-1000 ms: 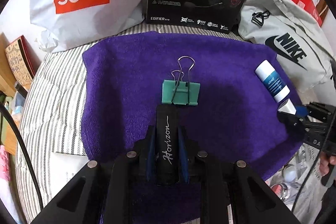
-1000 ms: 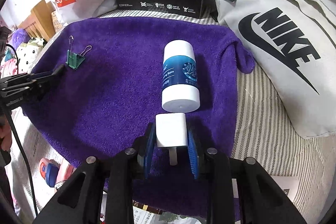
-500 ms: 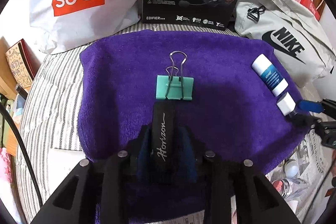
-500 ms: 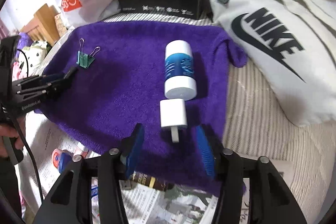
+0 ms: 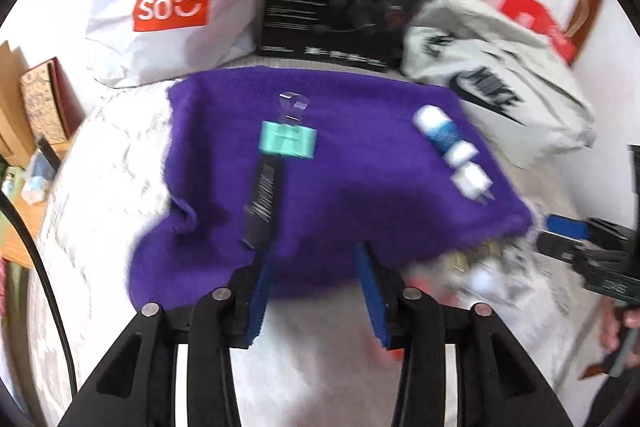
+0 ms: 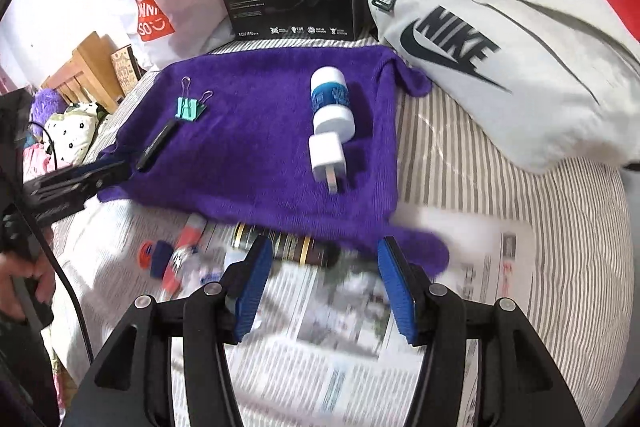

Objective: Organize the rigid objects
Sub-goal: 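Open both grippers to release the case and plug on the towel, then grasp the Vaseline tin with the left gripper while the right grasps the pill bottle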

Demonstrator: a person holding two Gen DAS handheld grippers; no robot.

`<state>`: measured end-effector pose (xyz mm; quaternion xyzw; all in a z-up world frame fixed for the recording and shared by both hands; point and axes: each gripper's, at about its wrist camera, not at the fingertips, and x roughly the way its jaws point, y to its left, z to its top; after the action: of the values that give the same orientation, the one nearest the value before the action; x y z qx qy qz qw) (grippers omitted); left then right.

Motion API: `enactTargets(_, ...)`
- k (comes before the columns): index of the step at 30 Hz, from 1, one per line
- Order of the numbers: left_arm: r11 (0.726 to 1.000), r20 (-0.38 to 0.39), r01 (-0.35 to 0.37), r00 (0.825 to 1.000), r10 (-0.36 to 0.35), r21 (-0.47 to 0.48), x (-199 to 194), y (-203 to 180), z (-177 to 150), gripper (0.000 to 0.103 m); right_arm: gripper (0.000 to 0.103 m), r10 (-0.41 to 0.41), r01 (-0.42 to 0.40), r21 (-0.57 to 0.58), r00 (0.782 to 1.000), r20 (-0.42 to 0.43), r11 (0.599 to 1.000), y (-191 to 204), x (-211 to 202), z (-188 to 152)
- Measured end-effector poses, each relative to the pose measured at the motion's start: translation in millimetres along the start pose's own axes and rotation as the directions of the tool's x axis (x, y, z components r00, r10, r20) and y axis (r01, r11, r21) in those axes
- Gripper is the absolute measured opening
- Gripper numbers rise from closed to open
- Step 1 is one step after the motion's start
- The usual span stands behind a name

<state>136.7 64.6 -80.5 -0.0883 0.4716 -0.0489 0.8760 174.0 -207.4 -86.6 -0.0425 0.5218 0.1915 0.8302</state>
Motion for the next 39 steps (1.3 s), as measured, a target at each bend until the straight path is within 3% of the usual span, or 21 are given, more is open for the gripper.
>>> enactTargets(7,0.999,-0.046,0.028,0.999,-0.026,0.040,0,-40,-33,0.043,0.055,0.030,-0.029,0.039,0.999,-0.014,0.999,4,-15,-33)
enactTargets(12,0.998,-0.087,0.009,0.996,-0.003,0.068,16,-57,-43,0.043,0.055,0.061,-0.060,0.060,0.998,-0.010,0.996,6,-30,-55)
enactTargets(15,0.993,-0.100,-0.059,0.993,0.070,0.105,27,-64,-46,0.043,0.055,0.072,-0.071,0.062,0.997,-0.021,0.996,8,-33,-67)
enactTargets(21,0.988,-0.090,-0.113,0.988,0.122,0.104,20,-49,-53,0.047,0.055,0.075,-0.073,0.071,0.997,-0.035,0.995,5,-33,-79)
enactTargets(30,0.986,-0.084,-0.124,0.987,0.134,0.116,27,-54,-55,0.047,0.055,0.084,-0.081,0.066,0.996,-0.043,0.995,12,-26,-78)
enactTargets(32,0.980,-0.077,-0.144,0.985,0.156,0.140,29,-56,-56,0.036,0.055,0.088,-0.086,0.053,0.995,-0.039,0.995,17,-24,-74)
enactTargets(39,0.979,-0.075,-0.133,0.986,0.146,0.154,23,-47,-60,0.036,0.055,0.116,-0.119,-0.054,0.992,-0.047,0.991,46,0,-49)
